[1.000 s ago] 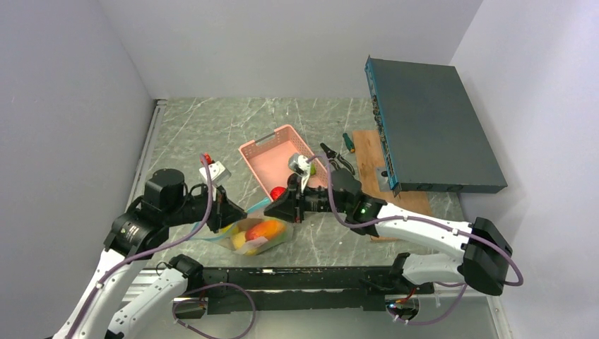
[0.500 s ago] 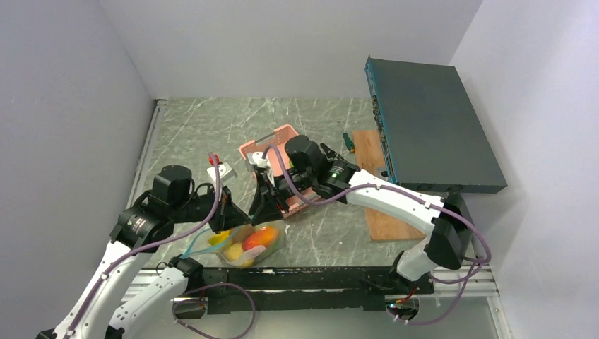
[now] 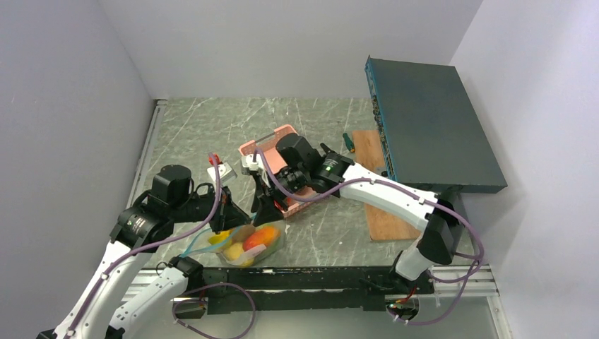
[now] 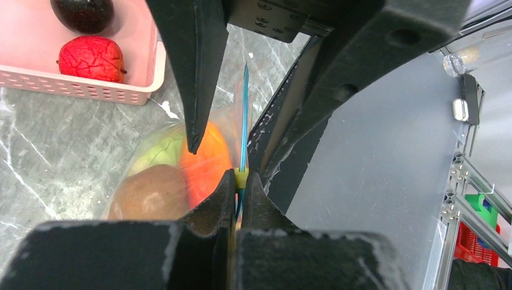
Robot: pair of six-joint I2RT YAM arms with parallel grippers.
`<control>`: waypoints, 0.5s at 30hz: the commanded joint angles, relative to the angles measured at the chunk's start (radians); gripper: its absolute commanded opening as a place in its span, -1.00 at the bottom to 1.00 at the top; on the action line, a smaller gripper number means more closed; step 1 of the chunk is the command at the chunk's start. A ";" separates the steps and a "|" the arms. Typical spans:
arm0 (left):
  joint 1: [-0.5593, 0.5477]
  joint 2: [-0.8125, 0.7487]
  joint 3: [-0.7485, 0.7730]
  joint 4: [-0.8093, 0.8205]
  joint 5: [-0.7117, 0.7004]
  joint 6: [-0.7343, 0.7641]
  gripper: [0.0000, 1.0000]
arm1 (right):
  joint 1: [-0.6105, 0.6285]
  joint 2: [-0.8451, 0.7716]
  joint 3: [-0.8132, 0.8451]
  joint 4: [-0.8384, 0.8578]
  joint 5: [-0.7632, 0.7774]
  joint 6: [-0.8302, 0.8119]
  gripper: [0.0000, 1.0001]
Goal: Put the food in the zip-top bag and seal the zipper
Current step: Zip the zipper food storage bag at the center of the board.
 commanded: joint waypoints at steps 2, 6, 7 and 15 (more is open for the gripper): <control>0.003 0.001 0.028 0.028 0.020 0.022 -1.00 | 0.001 0.049 0.095 -0.078 -0.073 -0.059 -0.28; 0.003 0.000 0.027 0.029 0.021 0.021 -1.00 | 0.000 0.048 0.083 -0.066 -0.057 -0.051 -0.82; 0.002 -0.001 0.026 0.029 0.019 0.019 -1.00 | 0.000 0.044 0.080 -0.068 -0.048 -0.054 -0.90; 0.003 -0.019 0.026 0.009 -0.082 -0.014 -1.00 | 0.000 -0.028 0.021 0.016 0.163 0.099 -1.00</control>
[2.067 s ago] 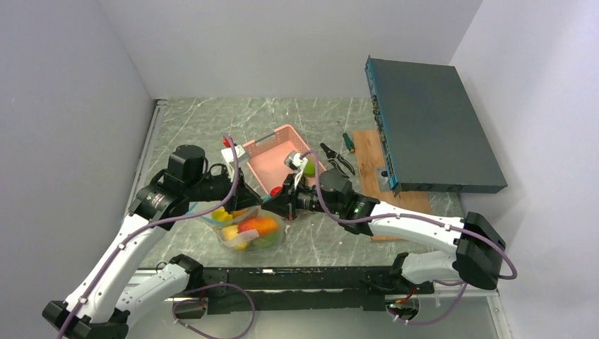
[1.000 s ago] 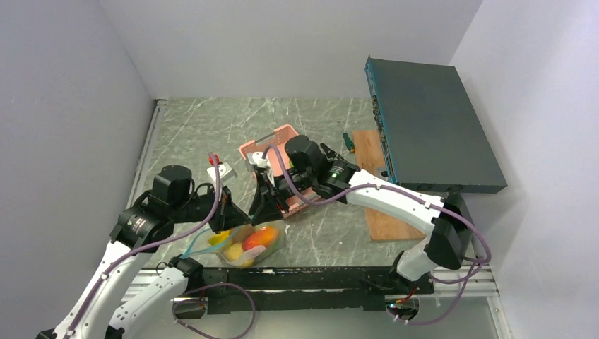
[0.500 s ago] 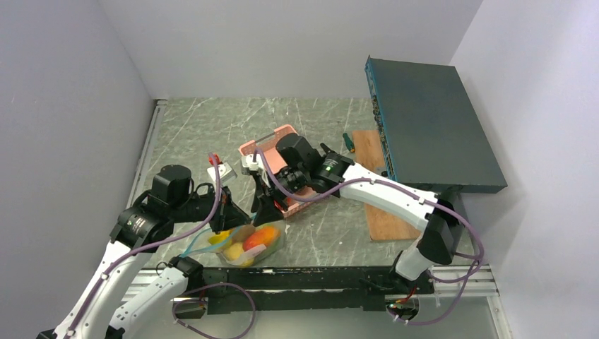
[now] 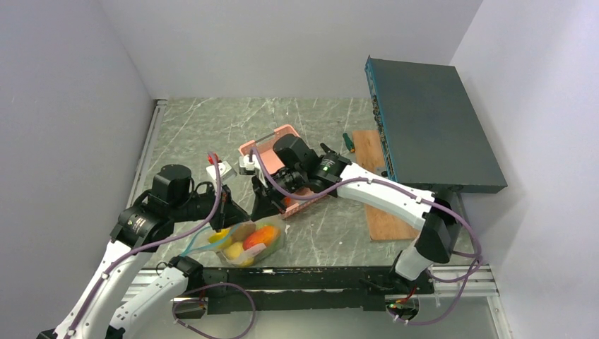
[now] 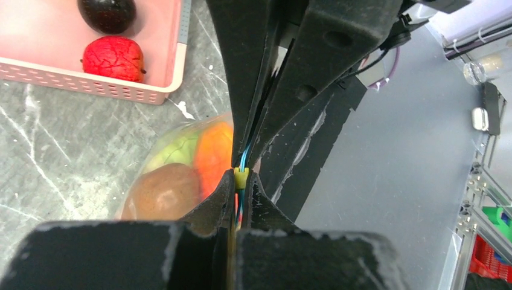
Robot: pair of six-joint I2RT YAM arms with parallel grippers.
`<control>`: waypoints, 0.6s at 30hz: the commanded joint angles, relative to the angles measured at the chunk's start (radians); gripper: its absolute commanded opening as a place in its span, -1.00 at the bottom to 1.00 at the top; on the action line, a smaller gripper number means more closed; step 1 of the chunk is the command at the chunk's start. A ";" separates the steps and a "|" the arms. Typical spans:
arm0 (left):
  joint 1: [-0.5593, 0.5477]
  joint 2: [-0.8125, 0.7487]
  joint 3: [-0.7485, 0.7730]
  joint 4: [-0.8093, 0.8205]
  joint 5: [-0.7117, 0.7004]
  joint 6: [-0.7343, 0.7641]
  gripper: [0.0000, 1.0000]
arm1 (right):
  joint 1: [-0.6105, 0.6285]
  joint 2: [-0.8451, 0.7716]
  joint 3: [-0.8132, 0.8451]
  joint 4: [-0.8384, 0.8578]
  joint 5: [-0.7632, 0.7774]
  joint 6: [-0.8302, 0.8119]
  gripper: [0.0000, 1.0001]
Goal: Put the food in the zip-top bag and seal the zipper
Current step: Zip the zipper food storage bag at the center of the board.
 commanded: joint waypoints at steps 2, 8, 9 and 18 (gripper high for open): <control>0.000 -0.021 0.030 0.004 -0.082 -0.036 -1.00 | -0.005 -0.116 -0.071 0.114 0.297 0.205 -1.00; 0.001 -0.009 0.056 -0.008 -0.191 -0.056 -1.00 | 0.038 -0.237 -0.178 0.161 0.726 0.534 -1.00; 0.000 -0.004 0.058 -0.010 -0.205 -0.058 -1.00 | 0.062 -0.248 -0.173 0.134 0.814 0.557 -1.00; 0.000 -0.020 0.047 -0.036 -0.333 -0.090 -1.00 | 0.104 -0.352 -0.217 -0.086 1.374 0.782 -1.00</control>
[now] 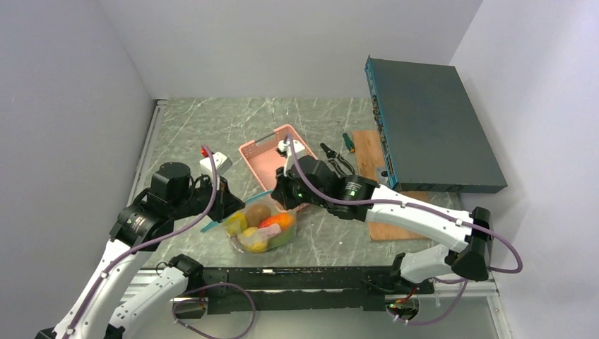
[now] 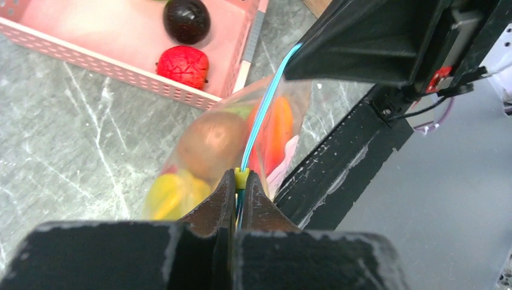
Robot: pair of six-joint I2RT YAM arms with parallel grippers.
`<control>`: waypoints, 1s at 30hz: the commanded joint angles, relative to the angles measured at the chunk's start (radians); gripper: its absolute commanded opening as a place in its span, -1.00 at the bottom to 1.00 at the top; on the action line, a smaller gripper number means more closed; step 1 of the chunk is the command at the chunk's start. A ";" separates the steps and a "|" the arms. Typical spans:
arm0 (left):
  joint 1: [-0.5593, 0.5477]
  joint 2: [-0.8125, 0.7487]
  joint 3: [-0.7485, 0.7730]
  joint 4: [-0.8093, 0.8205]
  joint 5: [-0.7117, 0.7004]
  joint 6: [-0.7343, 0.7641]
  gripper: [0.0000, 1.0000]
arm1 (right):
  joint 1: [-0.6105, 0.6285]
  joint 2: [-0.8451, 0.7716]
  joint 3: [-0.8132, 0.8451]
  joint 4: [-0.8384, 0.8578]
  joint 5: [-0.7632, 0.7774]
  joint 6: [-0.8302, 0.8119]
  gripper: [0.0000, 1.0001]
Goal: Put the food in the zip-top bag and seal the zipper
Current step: Zip the zipper food storage bag at the center of the board, then place the zipper food storage bag at the center of the board.
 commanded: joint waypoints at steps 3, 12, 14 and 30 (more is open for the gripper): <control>0.002 -0.054 0.020 -0.101 -0.181 -0.046 -1.00 | -0.031 -0.176 -0.128 -0.066 0.416 0.139 -1.00; 0.002 -0.103 0.026 -0.219 -0.424 -0.146 -1.00 | -0.034 -0.281 -0.239 0.057 0.414 0.065 -1.00; 0.002 -0.106 0.039 -0.246 -0.456 -0.171 -1.00 | -0.034 -0.284 -0.251 0.080 0.403 0.044 -1.00; 0.002 -0.162 0.307 -0.421 -0.685 -0.275 0.99 | -0.017 -0.155 -0.251 0.517 -0.105 -0.133 -1.00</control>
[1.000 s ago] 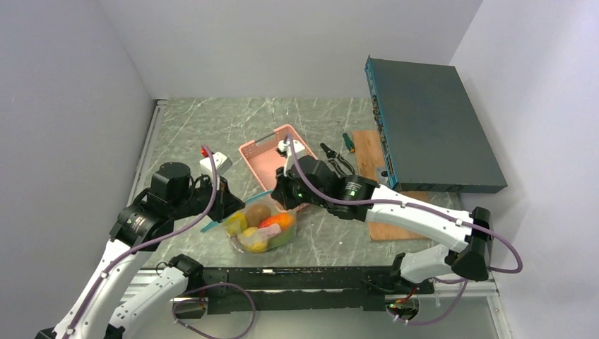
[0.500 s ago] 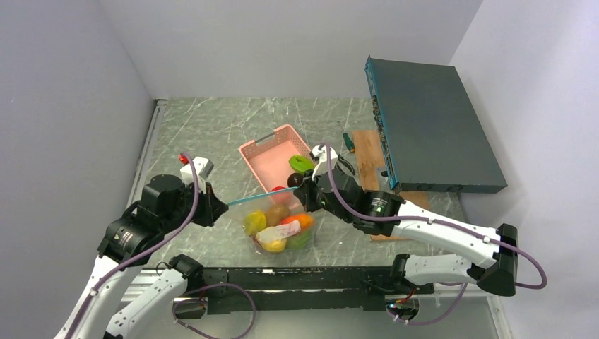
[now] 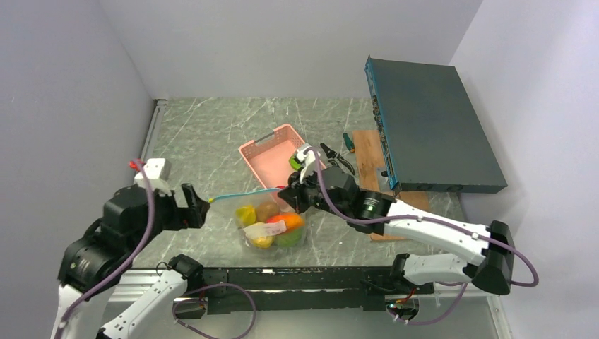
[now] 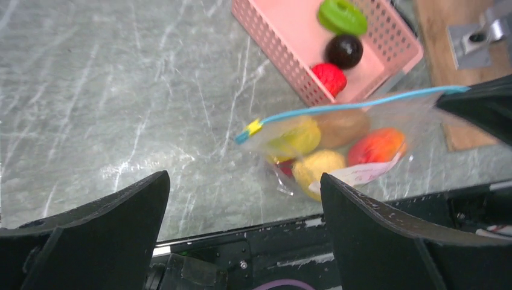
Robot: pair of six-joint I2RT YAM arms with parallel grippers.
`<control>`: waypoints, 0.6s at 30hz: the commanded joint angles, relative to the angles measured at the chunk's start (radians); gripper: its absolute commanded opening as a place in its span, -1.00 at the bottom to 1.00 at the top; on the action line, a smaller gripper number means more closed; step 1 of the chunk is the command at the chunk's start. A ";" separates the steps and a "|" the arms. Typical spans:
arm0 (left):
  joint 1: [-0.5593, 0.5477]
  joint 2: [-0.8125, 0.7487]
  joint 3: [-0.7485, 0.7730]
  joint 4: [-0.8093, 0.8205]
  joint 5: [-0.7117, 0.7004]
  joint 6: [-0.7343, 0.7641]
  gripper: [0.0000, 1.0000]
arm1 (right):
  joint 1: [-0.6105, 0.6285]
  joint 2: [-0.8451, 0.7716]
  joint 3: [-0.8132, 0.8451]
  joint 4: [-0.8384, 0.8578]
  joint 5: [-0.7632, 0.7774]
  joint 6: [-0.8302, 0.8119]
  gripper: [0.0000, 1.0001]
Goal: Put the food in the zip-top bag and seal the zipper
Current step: Place the zipper food storage bag at the center of the board.
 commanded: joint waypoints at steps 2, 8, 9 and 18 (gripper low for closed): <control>0.002 -0.050 0.156 -0.087 -0.116 -0.062 0.99 | 0.020 0.171 0.117 0.265 -0.160 -0.019 -1.00; 0.002 -0.119 0.249 -0.113 -0.071 -0.102 0.99 | 0.023 0.408 0.342 0.333 -0.074 -0.040 -1.00; 0.002 -0.135 0.256 -0.118 -0.069 -0.108 0.99 | 0.017 0.462 0.406 0.303 -0.053 -0.060 -1.00; 0.002 -0.213 0.315 -0.187 -0.128 -0.151 0.99 | 0.008 0.794 0.854 0.171 0.036 -0.270 -1.00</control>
